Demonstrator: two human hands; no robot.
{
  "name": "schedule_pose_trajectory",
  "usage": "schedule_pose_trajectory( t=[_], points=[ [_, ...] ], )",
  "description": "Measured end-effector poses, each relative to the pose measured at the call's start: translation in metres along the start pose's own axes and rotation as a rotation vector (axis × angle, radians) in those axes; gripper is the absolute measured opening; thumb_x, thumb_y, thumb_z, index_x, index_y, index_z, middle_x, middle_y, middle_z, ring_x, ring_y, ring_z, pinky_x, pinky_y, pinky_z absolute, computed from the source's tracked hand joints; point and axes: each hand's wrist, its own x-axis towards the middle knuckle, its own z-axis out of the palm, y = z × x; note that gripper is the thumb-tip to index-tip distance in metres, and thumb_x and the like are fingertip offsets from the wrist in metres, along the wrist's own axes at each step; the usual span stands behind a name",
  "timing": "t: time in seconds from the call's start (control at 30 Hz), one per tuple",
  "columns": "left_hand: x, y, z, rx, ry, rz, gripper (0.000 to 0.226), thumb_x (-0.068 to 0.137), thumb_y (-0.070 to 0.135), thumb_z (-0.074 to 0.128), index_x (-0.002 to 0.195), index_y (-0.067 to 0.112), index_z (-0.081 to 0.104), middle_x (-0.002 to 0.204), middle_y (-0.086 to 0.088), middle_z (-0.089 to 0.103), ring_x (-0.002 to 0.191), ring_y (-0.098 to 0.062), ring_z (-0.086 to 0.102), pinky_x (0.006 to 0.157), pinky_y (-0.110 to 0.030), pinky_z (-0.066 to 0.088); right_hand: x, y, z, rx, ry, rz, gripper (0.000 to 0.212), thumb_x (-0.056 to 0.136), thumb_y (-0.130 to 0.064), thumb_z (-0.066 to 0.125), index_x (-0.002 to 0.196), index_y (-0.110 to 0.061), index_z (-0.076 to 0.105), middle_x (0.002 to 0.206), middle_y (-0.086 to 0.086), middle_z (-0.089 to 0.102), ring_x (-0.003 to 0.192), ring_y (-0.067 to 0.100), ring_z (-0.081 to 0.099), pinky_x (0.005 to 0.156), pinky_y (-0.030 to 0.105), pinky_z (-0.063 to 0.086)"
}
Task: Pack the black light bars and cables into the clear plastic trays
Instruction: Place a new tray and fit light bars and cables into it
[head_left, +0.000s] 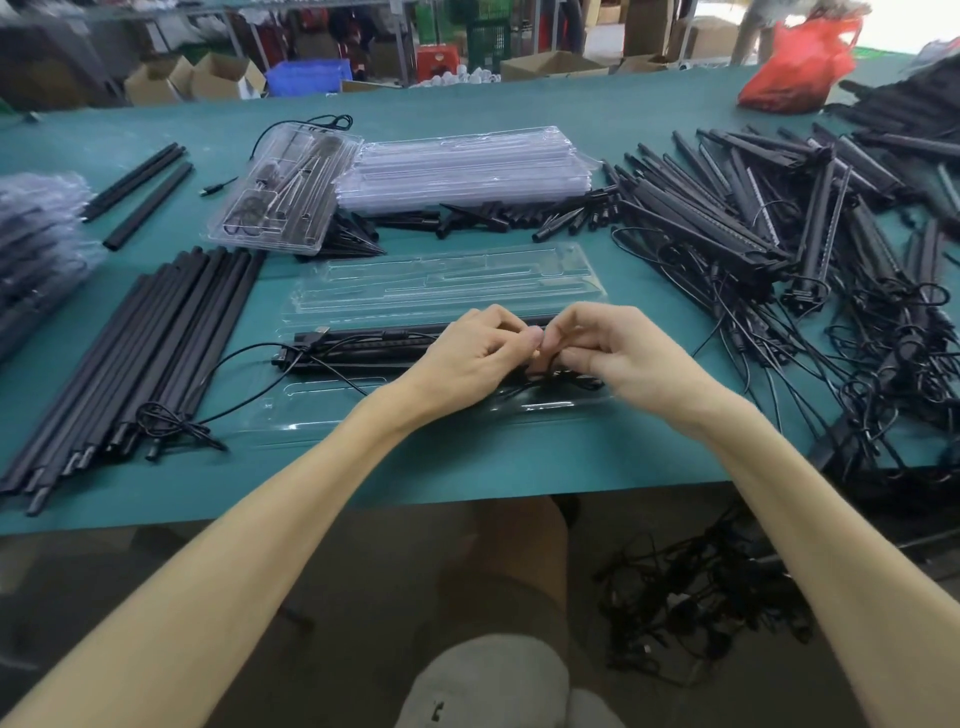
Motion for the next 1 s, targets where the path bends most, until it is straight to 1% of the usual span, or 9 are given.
schedule_pose_trajectory(
  t=[0.1, 0.23, 0.3, 0.4, 0.5, 0.67, 0.73, 0.87, 1.0],
  points=[
    [0.000, -0.003, 0.000, 0.027, -0.037, 0.053, 0.029, 0.093, 0.064, 0.039, 0.078, 0.055, 0.062, 0.109, 0.009, 0.058, 0.113, -0.016, 0.052, 0.104, -0.043, 0.041, -0.001, 0.002, 0.001, 0.031, 0.036, 0.015, 0.022, 0.093, 0.015, 0.054, 0.097, -0.004, 0.064, 0.097, 0.009, 0.076, 0.097, 0.018, 0.073, 0.094, 0.030, 0.054],
    [-0.001, -0.007, -0.001, 0.019, -0.044, 0.068, 0.024, 0.095, 0.055, 0.057, 0.090, 0.039, 0.074, 0.112, 0.007, 0.059, 0.117, -0.019, 0.052, 0.107, -0.047, 0.040, -0.007, 0.007, 0.008, 0.061, 0.111, 0.031, 0.022, 0.095, 0.008, 0.058, 0.097, -0.015, 0.061, 0.093, -0.001, 0.076, 0.089, 0.008, 0.071, 0.081, 0.016, 0.049],
    [-0.002, -0.008, -0.001, 0.025, -0.046, 0.060, 0.033, 0.088, 0.059, 0.060, 0.095, 0.031, 0.076, 0.113, 0.008, 0.059, 0.117, -0.017, 0.051, 0.107, -0.045, 0.040, -0.008, 0.009, 0.011, 0.061, 0.129, 0.039, 0.019, 0.096, 0.004, 0.059, 0.097, -0.015, 0.059, 0.093, -0.003, 0.077, 0.091, 0.006, 0.070, 0.083, 0.019, 0.049],
    [-0.002, -0.006, -0.002, 0.020, -0.051, 0.066, 0.022, 0.087, 0.046, 0.071, 0.096, 0.026, 0.077, 0.114, 0.005, 0.059, 0.117, -0.017, 0.053, 0.107, -0.045, 0.040, -0.007, 0.011, 0.013, 0.015, 0.121, 0.059, 0.017, 0.096, 0.000, 0.061, 0.098, -0.016, 0.058, 0.095, -0.004, 0.078, 0.095, 0.007, 0.071, 0.086, 0.026, 0.050],
    [-0.002, -0.005, -0.003, 0.003, -0.043, 0.060, 0.012, 0.086, 0.040, 0.076, 0.094, 0.030, 0.075, 0.113, 0.005, 0.059, 0.117, -0.018, 0.053, 0.107, -0.046, 0.040, -0.004, 0.010, 0.012, -0.025, 0.098, 0.082, 0.016, 0.096, -0.003, 0.062, 0.097, -0.018, 0.060, 0.092, -0.007, 0.078, 0.091, 0.005, 0.070, 0.083, 0.026, 0.047],
    [-0.002, -0.003, 0.000, 0.050, -0.017, 0.062, 0.011, 0.083, 0.038, 0.080, 0.090, 0.032, 0.073, 0.112, 0.007, 0.059, 0.116, -0.019, 0.053, 0.106, -0.046, 0.040, -0.007, 0.005, 0.014, 0.001, 0.133, 0.058, 0.015, 0.091, -0.002, 0.067, 0.097, -0.014, 0.059, 0.094, -0.003, 0.077, 0.096, 0.011, 0.071, 0.088, 0.036, 0.055],
    [-0.002, -0.003, 0.000, 0.069, -0.004, 0.069, 0.012, 0.083, 0.037, 0.080, 0.091, 0.032, 0.072, 0.111, 0.007, 0.059, 0.115, -0.018, 0.054, 0.105, -0.046, 0.040, -0.011, 0.003, 0.015, -0.005, 0.183, 0.048, 0.012, 0.089, -0.010, 0.073, 0.095, -0.017, 0.064, 0.094, -0.006, 0.076, 0.092, 0.006, 0.069, 0.084, 0.034, 0.055],
    [-0.001, -0.004, 0.000, 0.079, -0.003, 0.057, 0.013, 0.084, 0.038, 0.080, 0.094, 0.034, 0.074, 0.112, 0.009, 0.059, 0.115, -0.015, 0.053, 0.106, -0.046, 0.039, -0.019, 0.001, 0.009, -0.206, 0.302, 0.045, 0.011, 0.086, -0.025, 0.077, 0.083, -0.033, 0.071, 0.084, -0.014, 0.070, 0.083, 0.001, 0.056, 0.072, 0.016, 0.040],
    [-0.001, -0.005, 0.001, 0.083, 0.003, 0.049, 0.014, 0.083, 0.040, 0.079, 0.095, 0.034, 0.075, 0.112, 0.012, 0.059, 0.116, -0.013, 0.052, 0.107, -0.046, 0.039, -0.024, 0.004, 0.008, -0.231, 0.382, 0.115, 0.012, 0.084, -0.021, 0.080, 0.084, -0.026, 0.069, 0.079, -0.009, 0.068, 0.067, -0.002, 0.055, 0.061, 0.008, 0.038]
  ],
)
